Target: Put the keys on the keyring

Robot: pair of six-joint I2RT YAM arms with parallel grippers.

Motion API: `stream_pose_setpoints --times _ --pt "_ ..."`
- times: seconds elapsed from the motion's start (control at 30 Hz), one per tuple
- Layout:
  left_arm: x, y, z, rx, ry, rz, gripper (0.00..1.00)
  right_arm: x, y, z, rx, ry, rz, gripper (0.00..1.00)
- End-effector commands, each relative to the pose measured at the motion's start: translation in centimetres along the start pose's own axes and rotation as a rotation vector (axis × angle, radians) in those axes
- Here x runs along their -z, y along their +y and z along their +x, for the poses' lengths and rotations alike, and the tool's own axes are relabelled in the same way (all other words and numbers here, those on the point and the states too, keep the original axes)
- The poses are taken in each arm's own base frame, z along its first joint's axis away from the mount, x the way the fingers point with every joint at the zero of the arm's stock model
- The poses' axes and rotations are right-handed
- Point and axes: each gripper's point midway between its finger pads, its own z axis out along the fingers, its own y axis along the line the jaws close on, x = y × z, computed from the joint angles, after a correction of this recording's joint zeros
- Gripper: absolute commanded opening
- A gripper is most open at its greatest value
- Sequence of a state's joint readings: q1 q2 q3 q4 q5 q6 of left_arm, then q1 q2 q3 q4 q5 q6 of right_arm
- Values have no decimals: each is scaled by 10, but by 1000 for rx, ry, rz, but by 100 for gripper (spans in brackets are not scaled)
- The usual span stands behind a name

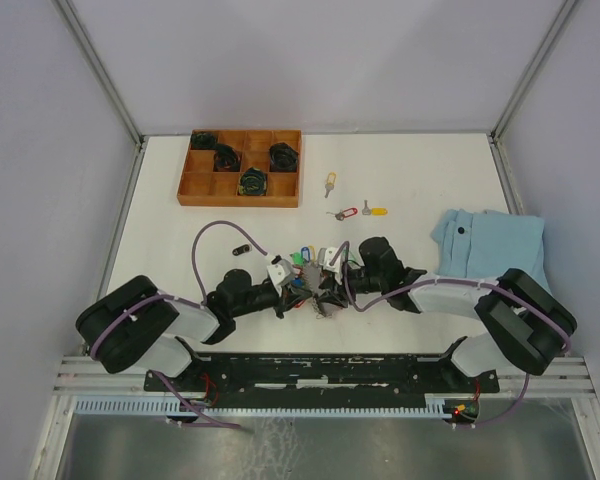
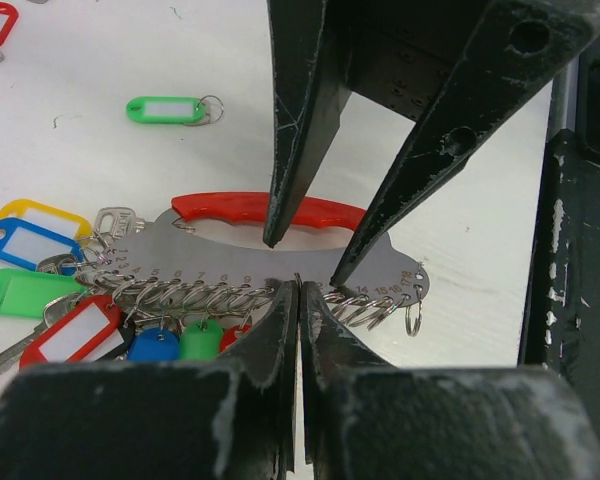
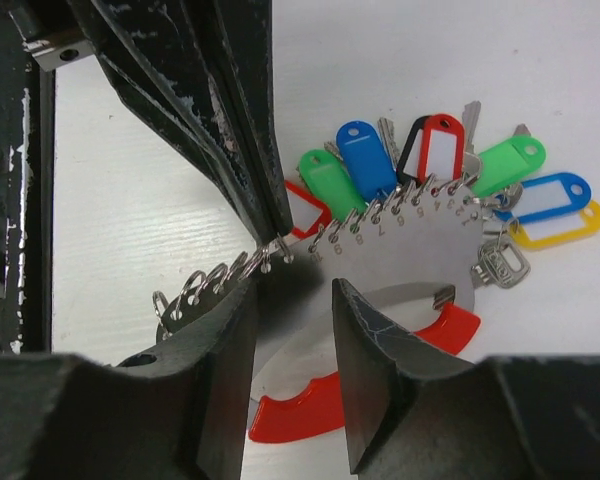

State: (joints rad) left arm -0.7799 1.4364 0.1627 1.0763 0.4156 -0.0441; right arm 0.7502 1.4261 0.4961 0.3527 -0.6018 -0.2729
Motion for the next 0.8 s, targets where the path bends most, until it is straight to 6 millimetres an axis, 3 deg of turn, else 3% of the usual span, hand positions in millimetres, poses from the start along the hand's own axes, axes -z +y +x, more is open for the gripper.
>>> stream_pose_setpoints --times 0.0,0.3,0.77 --pt "-1 -5 -23 -76 -70 43 3 -5 -5 -35 121 -97 -53 43" --pt "-2 -6 -24 -83 -72 51 3 -5 7 -35 196 -97 -144 37" --pt "-2 -14 -30 -81 -92 95 3 -10 7 -30 206 -82 -170 22"
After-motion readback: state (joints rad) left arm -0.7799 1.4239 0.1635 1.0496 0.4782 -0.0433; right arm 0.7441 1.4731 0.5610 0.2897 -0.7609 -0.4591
